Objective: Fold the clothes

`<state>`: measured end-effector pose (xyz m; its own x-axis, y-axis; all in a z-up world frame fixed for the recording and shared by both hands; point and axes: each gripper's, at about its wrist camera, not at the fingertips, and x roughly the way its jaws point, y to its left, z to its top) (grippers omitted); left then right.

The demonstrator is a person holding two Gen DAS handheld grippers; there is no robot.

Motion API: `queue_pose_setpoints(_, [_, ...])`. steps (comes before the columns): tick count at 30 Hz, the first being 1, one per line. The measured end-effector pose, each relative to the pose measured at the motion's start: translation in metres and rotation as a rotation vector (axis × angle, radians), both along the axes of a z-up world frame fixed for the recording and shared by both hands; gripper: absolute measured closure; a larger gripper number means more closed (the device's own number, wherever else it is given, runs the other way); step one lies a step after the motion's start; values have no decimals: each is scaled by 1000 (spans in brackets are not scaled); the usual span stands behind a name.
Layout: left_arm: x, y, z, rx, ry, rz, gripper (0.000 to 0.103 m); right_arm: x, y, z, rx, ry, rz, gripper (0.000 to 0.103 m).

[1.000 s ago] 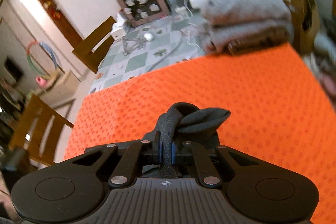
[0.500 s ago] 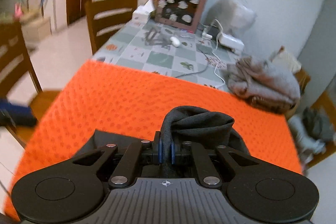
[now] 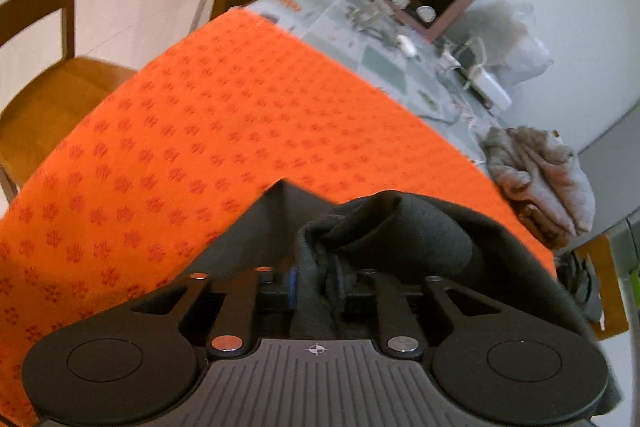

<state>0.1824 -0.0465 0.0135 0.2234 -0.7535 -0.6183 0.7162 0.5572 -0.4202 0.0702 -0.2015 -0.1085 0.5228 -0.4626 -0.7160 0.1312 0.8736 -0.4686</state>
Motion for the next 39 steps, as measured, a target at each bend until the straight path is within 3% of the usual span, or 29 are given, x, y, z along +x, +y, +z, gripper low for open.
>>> queue_pose_setpoints(3, [0,-30,2,-3,-1,-63,52,-4,5,-4,10,-21,22,61])
queue_pose_setpoints(4, [-1,-40,2,-2,-5,-87,53,-8,6,1,45,-36,42,62])
queue_pose_setpoints(5, [-2,-50,2,0,-8,-112,60,-12,6,7,81,-51,61,58])
queue_pose_setpoints(8, [-6,-75,1,4,-5,-166,68,-29,2,28,165,-102,102,58])
queue_pose_setpoints(14, [-18,-117,-8,0,24,-232,68,-63,-20,68,322,-195,92,59])
queue_pose_setpoints(19, [-29,-151,-14,-5,46,-283,68,-101,-47,100,383,-299,37,60])
queue_pose_setpoints(21, [-35,-156,-16,-12,52,-292,68,-115,-58,111,384,-329,4,61])
queue_pose_setpoints(25, [-47,-166,-25,-14,53,-297,55,-138,-82,127,327,-370,-64,61])
queue_pose_setpoints(31, [-52,-178,-39,49,31,-286,56,-148,-117,120,169,-336,-126,61])
queue_pose_setpoints(32, [-52,-180,-42,61,21,-275,61,-146,-121,113,159,-314,-123,61])
queue_pose_setpoints(34, [-52,-183,-49,87,-1,-252,73,-144,-128,100,138,-270,-116,74])
queue_pose_setpoints(38, [-40,-180,-60,123,12,-180,75,-140,-133,86,201,-239,-82,97])
queue_pose_setpoints(39, [-38,-180,-63,129,10,-163,75,-139,-132,85,222,-242,-75,98])
